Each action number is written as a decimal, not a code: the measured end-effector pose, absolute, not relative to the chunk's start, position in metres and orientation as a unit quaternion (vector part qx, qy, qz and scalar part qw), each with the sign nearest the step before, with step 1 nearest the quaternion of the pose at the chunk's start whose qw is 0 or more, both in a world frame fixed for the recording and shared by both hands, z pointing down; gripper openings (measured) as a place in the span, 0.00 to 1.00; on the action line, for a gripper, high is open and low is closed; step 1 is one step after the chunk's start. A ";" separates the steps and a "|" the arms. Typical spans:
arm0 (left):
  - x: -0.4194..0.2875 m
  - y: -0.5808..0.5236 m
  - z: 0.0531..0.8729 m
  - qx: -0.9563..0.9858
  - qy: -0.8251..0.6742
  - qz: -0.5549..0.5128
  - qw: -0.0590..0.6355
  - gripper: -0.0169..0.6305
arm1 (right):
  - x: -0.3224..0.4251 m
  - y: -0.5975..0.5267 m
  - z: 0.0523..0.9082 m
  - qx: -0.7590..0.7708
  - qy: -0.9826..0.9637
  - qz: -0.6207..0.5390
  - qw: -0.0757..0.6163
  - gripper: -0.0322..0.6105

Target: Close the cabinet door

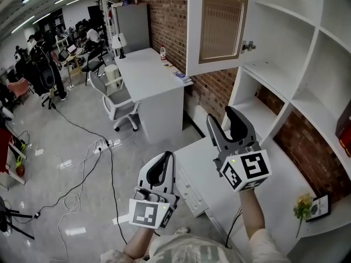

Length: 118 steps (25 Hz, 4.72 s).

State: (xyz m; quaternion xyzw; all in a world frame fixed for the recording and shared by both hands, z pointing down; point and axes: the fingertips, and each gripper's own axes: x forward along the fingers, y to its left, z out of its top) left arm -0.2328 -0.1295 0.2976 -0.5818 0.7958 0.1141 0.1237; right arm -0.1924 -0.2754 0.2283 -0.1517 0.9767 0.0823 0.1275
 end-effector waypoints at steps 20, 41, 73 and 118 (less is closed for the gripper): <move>-0.278 -0.094 0.347 -0.533 0.834 0.122 0.074 0.06 | -0.354 -0.380 0.180 -0.325 0.942 0.030 0.083 0.50; -0.282 -0.096 0.370 -0.539 0.834 0.109 0.040 0.06 | -0.398 -0.416 0.182 -0.418 0.903 0.087 0.047 0.43; -0.217 -0.139 0.357 -0.631 0.767 0.112 0.045 0.06 | -0.281 -0.384 0.183 -0.349 0.929 0.102 0.063 0.32; -0.152 -0.230 0.370 -0.754 0.647 0.107 0.014 0.06 | -0.071 -0.517 0.178 -0.598 0.785 0.150 0.058 0.32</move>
